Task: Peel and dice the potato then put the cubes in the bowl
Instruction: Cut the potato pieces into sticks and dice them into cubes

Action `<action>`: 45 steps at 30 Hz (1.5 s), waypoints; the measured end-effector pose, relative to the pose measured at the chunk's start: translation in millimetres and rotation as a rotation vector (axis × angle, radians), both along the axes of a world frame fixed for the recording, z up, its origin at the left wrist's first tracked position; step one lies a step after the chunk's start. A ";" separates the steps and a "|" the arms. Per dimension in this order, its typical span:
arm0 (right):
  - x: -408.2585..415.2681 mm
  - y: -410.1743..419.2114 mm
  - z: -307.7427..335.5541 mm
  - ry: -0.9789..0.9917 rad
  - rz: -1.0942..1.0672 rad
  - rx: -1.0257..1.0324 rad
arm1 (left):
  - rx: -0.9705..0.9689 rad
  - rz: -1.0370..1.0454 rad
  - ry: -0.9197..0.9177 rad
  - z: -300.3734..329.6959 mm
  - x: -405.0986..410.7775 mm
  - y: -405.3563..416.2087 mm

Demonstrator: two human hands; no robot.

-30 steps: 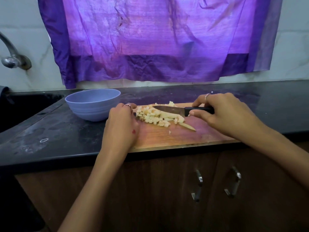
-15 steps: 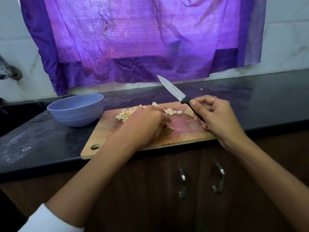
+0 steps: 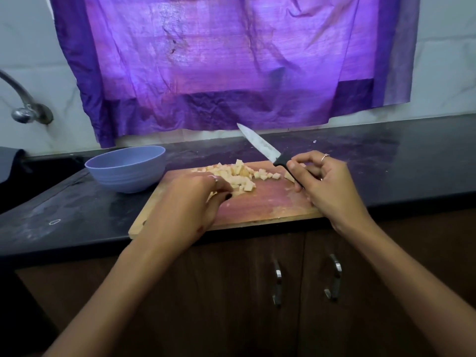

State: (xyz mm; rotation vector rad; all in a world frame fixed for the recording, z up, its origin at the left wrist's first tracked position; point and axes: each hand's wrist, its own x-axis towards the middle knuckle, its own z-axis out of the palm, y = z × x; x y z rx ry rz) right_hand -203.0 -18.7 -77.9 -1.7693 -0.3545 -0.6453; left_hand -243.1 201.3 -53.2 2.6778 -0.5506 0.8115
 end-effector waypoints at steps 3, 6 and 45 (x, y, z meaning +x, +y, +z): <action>-5.7 6.7 0.9 -0.021 -0.122 -0.297 | 0.013 0.177 0.013 -1.5 -4.3 18.0; -24.6 24.7 1.7 -0.169 -0.114 -0.511 | -0.010 0.271 0.034 -9.4 -4.5 23.9; -71.8 67.2 28.8 -0.086 -0.103 -1.086 | -0.416 0.300 0.024 -30.5 -9.8 31.9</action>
